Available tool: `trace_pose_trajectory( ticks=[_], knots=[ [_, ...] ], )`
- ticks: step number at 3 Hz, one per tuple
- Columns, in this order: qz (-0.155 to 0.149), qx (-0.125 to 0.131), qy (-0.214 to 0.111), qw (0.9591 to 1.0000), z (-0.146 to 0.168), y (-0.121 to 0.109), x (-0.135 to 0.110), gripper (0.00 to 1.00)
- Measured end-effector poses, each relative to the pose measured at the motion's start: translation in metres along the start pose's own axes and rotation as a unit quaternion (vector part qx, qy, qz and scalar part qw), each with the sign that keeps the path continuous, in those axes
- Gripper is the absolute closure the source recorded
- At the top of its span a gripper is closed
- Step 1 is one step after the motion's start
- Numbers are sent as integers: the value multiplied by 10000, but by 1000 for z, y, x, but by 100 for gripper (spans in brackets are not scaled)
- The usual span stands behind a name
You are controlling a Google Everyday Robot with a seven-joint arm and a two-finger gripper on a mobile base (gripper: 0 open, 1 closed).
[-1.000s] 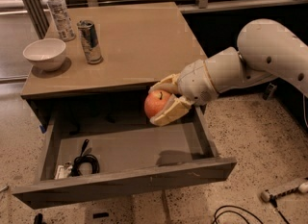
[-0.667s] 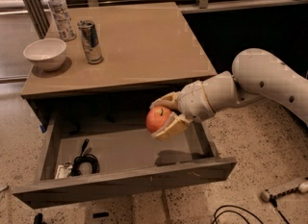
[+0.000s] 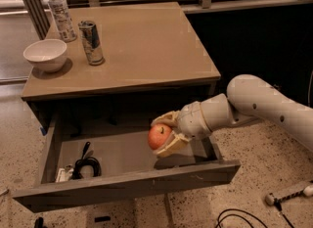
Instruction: Place apple into top drawer
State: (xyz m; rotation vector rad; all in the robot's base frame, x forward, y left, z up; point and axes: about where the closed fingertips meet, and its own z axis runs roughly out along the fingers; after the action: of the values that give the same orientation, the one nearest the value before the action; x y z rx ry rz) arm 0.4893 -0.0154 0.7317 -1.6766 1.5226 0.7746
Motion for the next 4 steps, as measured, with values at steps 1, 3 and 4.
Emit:
trace_pose_trajectory(
  ticks=[1,3,4],
  knots=[
    [-119,128,151,9997,5,-5,24,100],
    [-499,213,161,9984,39,-39,56,100],
    [-606,153,21,9980,61,-55,62,100]
  ],
)
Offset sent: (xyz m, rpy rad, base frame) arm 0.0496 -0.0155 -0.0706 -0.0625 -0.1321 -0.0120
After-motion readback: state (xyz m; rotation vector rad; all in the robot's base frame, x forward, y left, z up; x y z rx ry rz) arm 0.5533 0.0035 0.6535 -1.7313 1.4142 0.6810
